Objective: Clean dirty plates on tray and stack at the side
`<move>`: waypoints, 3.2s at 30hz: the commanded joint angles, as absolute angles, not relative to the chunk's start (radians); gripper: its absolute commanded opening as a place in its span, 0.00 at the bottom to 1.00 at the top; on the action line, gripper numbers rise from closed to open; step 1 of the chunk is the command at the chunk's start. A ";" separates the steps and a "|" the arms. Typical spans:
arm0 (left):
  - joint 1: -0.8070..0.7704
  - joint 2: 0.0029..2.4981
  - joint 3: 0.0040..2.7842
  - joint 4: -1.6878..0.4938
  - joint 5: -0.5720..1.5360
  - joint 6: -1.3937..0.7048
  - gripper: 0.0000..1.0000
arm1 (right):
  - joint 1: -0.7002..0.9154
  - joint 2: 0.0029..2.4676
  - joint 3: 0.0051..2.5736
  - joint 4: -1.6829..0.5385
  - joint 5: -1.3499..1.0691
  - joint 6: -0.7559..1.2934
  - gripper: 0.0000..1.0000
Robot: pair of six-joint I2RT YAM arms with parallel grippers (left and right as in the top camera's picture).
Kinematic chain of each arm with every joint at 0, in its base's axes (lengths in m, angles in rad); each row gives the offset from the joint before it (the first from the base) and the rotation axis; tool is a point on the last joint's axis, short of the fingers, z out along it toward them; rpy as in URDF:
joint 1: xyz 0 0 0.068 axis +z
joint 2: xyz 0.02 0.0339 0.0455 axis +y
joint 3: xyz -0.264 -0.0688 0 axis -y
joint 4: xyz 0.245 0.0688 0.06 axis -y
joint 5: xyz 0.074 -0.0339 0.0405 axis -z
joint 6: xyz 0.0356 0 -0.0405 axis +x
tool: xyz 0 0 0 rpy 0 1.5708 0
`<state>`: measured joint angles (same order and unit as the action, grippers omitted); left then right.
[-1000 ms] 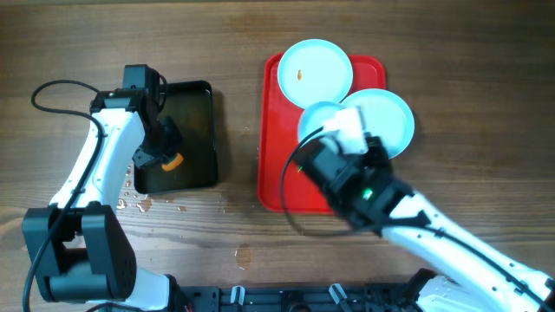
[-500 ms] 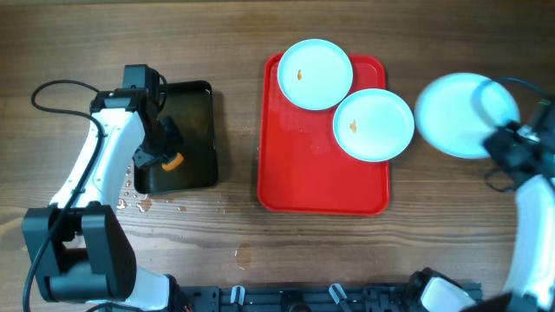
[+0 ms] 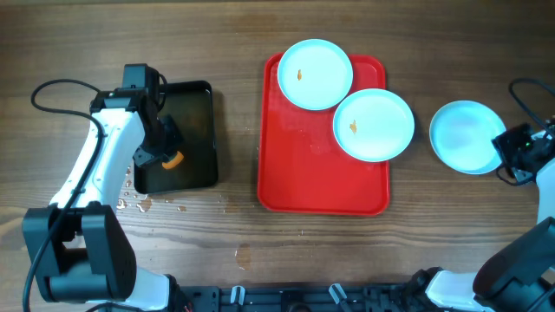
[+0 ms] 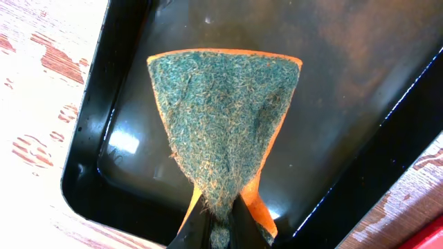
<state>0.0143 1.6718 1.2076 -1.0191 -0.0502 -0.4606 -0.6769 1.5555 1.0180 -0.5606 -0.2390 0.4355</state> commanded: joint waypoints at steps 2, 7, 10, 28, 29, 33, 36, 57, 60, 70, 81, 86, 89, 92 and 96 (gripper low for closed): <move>0.018 1.670 1.204 -1.016 -0.041 -0.449 0.04 | -0.623 1.521 1.034 -0.571 -0.557 0.281 0.49; 0.018 1.670 1.204 -1.016 -0.041 -0.449 0.04 | -0.398 1.536 1.025 -0.616 -0.313 0.209 0.48; 0.018 1.670 1.204 -1.016 -0.041 -0.449 0.04 | -0.236 1.583 1.023 -0.576 -0.118 0.174 0.38; 0.018 1.670 1.204 -1.005 -0.019 -0.448 0.04 | -0.063 1.700 1.023 -0.512 -0.002 0.210 0.04; 0.018 1.670 1.204 -1.005 -0.019 -0.448 0.04 | -0.063 1.696 1.023 -0.524 -0.001 0.210 0.04; 0.018 1.670 1.204 -1.005 -0.019 -0.448 0.04 | -0.063 1.685 1.023 -0.536 0.004 0.206 0.31; 0.018 1.670 1.204 -1.005 -0.019 -0.448 0.04 | -0.063 1.688 1.023 -0.528 0.017 0.205 0.30; 0.018 1.670 1.204 -1.001 0.045 -0.395 0.04 | 0.008 1.525 1.066 -0.823 -0.106 0.209 0.04; 0.018 1.670 1.204 -1.002 0.045 -0.395 0.04 | 0.084 1.532 1.048 -0.834 -0.105 0.233 0.04; 0.017 1.670 1.204 -1.005 0.045 -0.395 0.04 | 0.207 1.597 0.947 -0.770 -0.090 0.538 0.27; 0.017 1.670 1.204 -1.005 0.046 -0.367 0.04 | 0.200 1.641 0.936 -0.602 -0.009 0.183 0.34; 0.017 1.670 1.204 -1.005 0.060 -0.343 0.04 | 0.200 1.743 0.927 -0.585 -0.008 0.189 0.28; 0.017 1.670 1.204 -1.005 0.069 -0.344 0.04 | 0.200 1.779 0.927 -0.605 -0.015 0.220 0.16; 0.017 1.670 1.204 -1.001 0.075 -0.344 0.04 | 0.200 1.771 0.929 -0.602 -0.023 0.231 0.05; 0.017 1.670 1.204 -0.979 0.073 -0.344 0.04 | 0.200 1.769 0.929 -0.609 -0.023 0.238 0.04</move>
